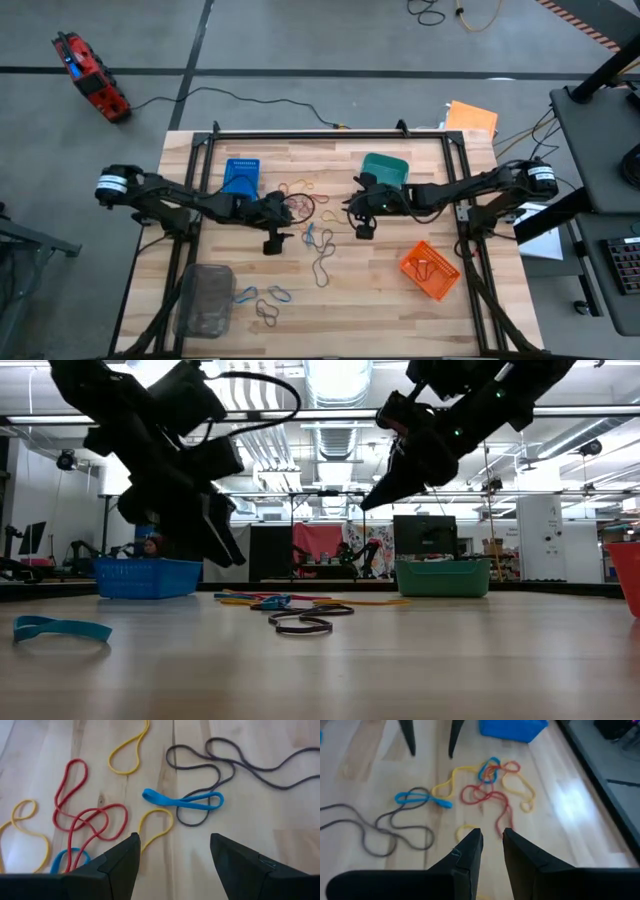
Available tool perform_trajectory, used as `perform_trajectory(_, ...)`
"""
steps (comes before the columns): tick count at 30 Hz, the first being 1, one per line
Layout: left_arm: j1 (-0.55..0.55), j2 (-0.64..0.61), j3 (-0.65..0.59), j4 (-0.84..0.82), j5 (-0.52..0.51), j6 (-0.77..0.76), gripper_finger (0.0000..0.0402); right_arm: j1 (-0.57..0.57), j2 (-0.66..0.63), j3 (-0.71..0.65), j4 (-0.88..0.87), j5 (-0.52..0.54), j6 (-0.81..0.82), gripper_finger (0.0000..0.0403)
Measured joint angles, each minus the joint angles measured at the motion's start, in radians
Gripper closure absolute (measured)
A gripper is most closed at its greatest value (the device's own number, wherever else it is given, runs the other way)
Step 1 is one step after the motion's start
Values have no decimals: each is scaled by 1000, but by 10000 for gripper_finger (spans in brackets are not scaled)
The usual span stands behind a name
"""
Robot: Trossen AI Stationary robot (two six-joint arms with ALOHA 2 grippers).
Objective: Sort rubber bands into baskets
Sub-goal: Put the yellow rubberband into the blue bin
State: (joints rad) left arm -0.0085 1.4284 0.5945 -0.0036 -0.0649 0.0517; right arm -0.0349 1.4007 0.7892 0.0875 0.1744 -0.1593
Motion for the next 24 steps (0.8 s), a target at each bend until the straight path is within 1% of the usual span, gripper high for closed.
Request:
perform_trajectory(7,29,69,32,-57,-1,62,178,-12,-49,2,-10,-2,-58,330)
perform_trajectory(11,44,109,34,-64,-4,87,178,-43,-98,0,-1,-7,-77,330)
perform_trajectory(15,46,136,42,-95,-4,73,178,-78,-139,-10,-6,-61,-75,330)
perform_trajectory(19,47,154,66,-130,-10,80,178,-89,-144,-27,-8,-100,-55,330)
perform_trajectory(24,47,168,104,-162,-25,125,178,-89,-130,-38,-1,-104,-50,330)
